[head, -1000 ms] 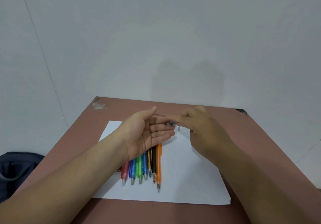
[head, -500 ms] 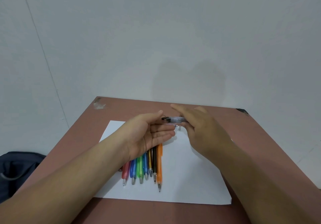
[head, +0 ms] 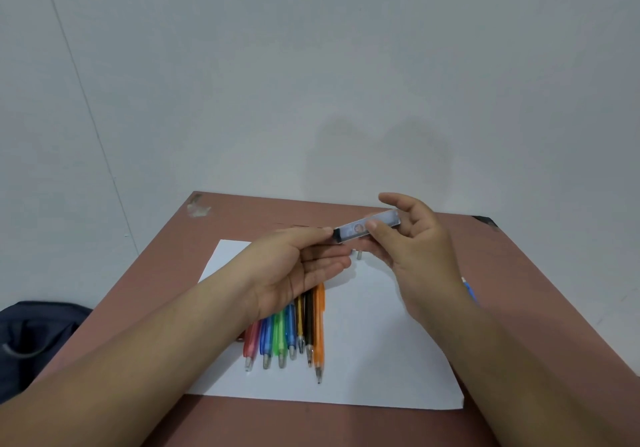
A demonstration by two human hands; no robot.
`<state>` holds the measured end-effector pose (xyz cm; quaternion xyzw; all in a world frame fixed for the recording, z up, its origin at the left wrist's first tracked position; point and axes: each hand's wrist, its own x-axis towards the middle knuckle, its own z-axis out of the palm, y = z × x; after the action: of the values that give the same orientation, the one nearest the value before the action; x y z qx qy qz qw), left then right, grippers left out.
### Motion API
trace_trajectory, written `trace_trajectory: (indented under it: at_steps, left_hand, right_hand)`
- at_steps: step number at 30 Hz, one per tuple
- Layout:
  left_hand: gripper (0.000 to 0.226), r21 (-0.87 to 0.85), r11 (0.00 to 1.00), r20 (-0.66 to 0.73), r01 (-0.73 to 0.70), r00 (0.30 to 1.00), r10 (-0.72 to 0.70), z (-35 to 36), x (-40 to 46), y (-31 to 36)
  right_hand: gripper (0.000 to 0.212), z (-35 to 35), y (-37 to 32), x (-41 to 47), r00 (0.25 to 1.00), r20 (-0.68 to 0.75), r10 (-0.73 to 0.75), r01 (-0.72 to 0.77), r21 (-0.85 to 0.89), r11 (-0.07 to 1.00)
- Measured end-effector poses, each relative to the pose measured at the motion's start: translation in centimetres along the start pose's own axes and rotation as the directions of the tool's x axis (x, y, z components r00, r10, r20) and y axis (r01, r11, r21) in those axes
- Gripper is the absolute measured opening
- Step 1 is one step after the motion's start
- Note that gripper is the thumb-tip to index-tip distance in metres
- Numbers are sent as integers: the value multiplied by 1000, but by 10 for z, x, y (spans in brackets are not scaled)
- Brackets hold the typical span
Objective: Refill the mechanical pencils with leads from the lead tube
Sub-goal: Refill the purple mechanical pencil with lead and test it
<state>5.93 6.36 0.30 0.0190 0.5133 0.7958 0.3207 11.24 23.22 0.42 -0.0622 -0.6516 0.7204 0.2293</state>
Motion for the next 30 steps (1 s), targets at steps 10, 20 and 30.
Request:
trace_trajectory:
  at_steps: [10,20,30]
  left_hand:
    - [21,114,991,19,-67,998,65,-3,2,-3]
    - [39,-15,1000,0,13,1000,-13,2,0,-1]
    - [51,-14,998,23,62,998,-62,1,-1,1]
  right_hand:
    - [42,1,7,-2,990,124,-62,109,-415,903]
    - [46,-4,5,1,978,171,-117,179,-417,891]
    - [53,-5,3,1,951,204,-232,306,-518,799]
